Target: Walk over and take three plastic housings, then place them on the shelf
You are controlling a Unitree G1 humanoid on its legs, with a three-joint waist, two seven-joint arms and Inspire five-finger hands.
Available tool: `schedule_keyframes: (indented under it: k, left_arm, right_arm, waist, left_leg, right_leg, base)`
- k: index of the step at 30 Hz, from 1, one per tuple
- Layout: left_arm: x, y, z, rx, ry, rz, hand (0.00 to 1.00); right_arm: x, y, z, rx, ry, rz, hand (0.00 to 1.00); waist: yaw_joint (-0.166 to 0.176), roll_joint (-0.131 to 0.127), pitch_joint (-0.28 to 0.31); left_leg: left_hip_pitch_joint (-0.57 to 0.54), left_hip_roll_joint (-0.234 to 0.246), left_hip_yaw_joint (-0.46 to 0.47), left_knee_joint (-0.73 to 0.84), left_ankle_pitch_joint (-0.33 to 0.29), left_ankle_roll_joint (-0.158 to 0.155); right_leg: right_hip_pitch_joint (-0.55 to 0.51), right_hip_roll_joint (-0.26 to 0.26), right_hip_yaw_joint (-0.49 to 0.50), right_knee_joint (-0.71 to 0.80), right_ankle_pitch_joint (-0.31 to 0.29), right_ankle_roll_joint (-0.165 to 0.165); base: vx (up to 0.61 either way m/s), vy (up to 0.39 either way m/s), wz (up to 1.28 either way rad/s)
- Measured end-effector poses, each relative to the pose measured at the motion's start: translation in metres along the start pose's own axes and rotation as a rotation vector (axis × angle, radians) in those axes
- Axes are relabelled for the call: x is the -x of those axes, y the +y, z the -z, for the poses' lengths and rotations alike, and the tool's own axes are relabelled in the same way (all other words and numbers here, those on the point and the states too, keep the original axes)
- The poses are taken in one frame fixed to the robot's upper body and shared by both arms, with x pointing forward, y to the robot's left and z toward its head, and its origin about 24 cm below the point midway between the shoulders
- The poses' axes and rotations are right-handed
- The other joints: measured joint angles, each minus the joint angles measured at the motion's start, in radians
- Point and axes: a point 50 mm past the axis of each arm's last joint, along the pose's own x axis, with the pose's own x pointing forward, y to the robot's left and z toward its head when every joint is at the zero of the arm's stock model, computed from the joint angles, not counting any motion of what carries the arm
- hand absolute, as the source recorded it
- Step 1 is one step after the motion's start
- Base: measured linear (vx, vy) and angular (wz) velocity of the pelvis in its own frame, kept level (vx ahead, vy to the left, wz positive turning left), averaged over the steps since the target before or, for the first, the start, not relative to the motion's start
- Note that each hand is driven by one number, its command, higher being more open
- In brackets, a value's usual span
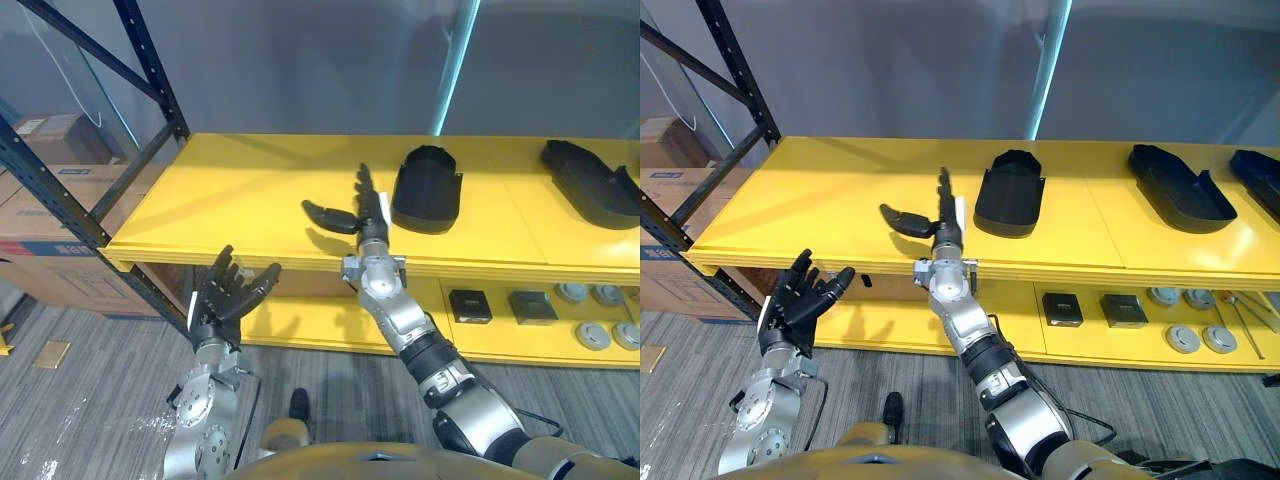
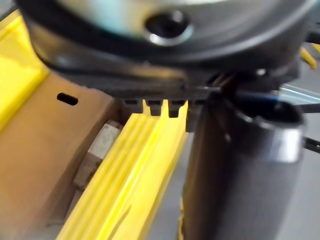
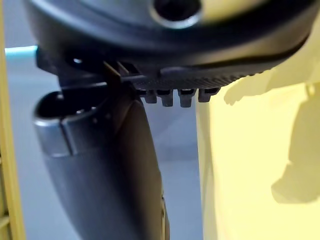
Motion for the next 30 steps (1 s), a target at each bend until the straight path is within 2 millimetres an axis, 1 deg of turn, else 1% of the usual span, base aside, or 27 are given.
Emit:
schedule_keyframes:
  k: [1,3,6,14,20,27,29,30]
  left_arm:
    - [0.002,-0.001,0.002,0.004,0.008,0.018,1.0]
    - [0.004,-0.001,0.003,0.011,0.009,0.035,1.0]
    - [0.006,-0.007,0.003,0.024,-0.01,0.082,1.0]
    - [0.005,-0.02,0.001,0.062,-0.032,0.142,1.0]
    - [0.005,-0.023,-0.003,0.072,-0.051,0.151,1.0]
    - [0.005,-0.023,-0.003,0.069,-0.051,0.153,1.0]
    - [0.005,-0.023,-0.003,0.066,-0.052,0.154,1.0]
    - [0.005,-0.021,-0.004,0.061,-0.053,0.15,1.0]
  right_arm:
    - [-0.002,-0.007,0.0,-0.008,0.008,0.064,1.0]
    - [-0.006,-0.015,0.002,-0.001,0.039,0.137,1.0]
    - [-0.008,-0.025,0.011,0.021,0.104,0.203,1.0]
    - [-0.009,-0.027,0.011,0.03,0.104,0.221,1.0]
    - [-0.01,-0.029,0.013,0.027,0.11,0.198,1.0]
    - [-0.008,-0.027,0.015,0.013,0.07,0.034,1.0]
    - [0.003,-0.033,0.01,-0.019,0.013,0.0,1.0]
    - [0.009,-0.038,0.002,-0.04,-0.038,-0.019,1.0]
  waist:
    - [0.001,0.001,0.001]
    - [-0.001,0.002,0.0]
    - [0.0,0.003,0.0]
    - [-0.008,0.002,0.0]
    - [-0.006,0.002,0.0]
    - [-0.024,-0.003,0.004]
    - [-0.023,-0.008,0.009]
    - [-0.025,-0.013,0.013]
  left_leg:
    - [-0.002,0.0,-0.001,0.0,0.0,0.0]
    - [-0.005,0.0,0.0,0.0,0.0,0.0]
    - [-0.007,0.0,0.002,0.0,0.001,0.0]
    - [-0.003,0.002,0.021,0.002,0.004,-0.003]
    - [0.006,0.003,0.038,0.0,-0.003,0.004]
    - [0.006,0.003,0.042,0.0,-0.004,0.004]
    - [0.005,0.002,0.043,0.0,-0.005,0.003]
    - [0.004,0.002,0.046,0.001,-0.006,0.002]
  right_leg:
    - [0.0,0.0,-0.003,-0.001,0.0,0.0]
    - [-0.003,0.0,-0.002,-0.003,0.0,0.0]
    - [-0.004,0.0,0.0,-0.008,0.001,-0.002]
    - [-0.01,0.0,0.018,-0.012,0.0,-0.001]
    - [-0.012,-0.005,0.031,-0.01,0.0,-0.001]
    - [-0.014,-0.006,0.033,-0.011,0.0,-0.001]
    - [-0.015,-0.006,0.033,-0.014,0.0,-0.001]
    - [-0.017,-0.006,0.036,-0.016,0.0,-0.001]
  base:
    - [0.0,0.0,0.0]
    - [0.0,-0.016,-0.02]
    - [0.02,-0.028,-0.03]
    - [0.02,-0.031,-0.07]
    - [-0.01,-0.019,-0.07]
    - [0.0,0.0,0.0]
    - [0.0,0.0,0.0]
    - [0.02,-0.027,-0.06]
